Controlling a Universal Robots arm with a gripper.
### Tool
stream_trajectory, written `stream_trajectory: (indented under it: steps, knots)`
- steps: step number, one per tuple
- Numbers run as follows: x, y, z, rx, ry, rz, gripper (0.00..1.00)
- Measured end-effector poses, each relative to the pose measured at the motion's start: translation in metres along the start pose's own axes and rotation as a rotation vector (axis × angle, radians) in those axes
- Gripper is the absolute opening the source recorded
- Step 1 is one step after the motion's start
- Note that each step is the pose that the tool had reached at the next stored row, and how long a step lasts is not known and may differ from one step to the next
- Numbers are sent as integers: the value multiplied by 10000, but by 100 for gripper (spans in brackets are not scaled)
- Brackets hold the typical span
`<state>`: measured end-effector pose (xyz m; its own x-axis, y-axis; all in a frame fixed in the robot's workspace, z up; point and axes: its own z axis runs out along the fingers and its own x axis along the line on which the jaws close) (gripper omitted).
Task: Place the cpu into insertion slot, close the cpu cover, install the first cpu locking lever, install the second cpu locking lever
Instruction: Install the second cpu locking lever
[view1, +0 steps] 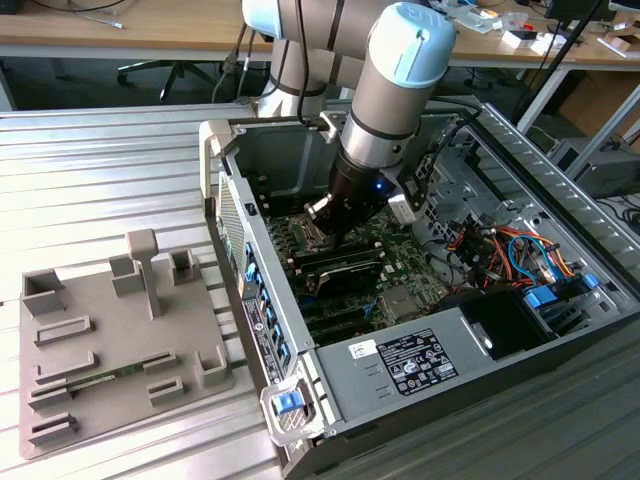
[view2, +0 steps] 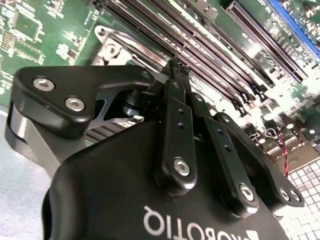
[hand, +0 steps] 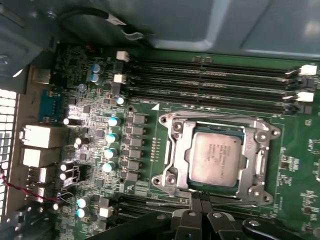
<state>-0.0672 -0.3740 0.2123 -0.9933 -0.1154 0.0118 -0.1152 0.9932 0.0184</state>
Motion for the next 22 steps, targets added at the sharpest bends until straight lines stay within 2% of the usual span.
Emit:
stream_trajectory:
  steps: [3, 10, 13, 14, 15, 18, 20, 22]
  knots:
    - [84, 10, 14, -1, 0, 0, 11]
    - [226, 27, 26, -25, -1, -194, 11]
    - [233, 27, 38, -23, 11, -740, 11]
    - [234, 27, 48, -20, 18, -1121, 11]
    - [235, 27, 54, -18, 21, -1304, 11]
    - [286, 42, 67, -22, 25, -1416, 11]
    - [366, 68, 77, -50, 15, -1420, 11]
    - [395, 91, 86, -72, 11, -1438, 11]
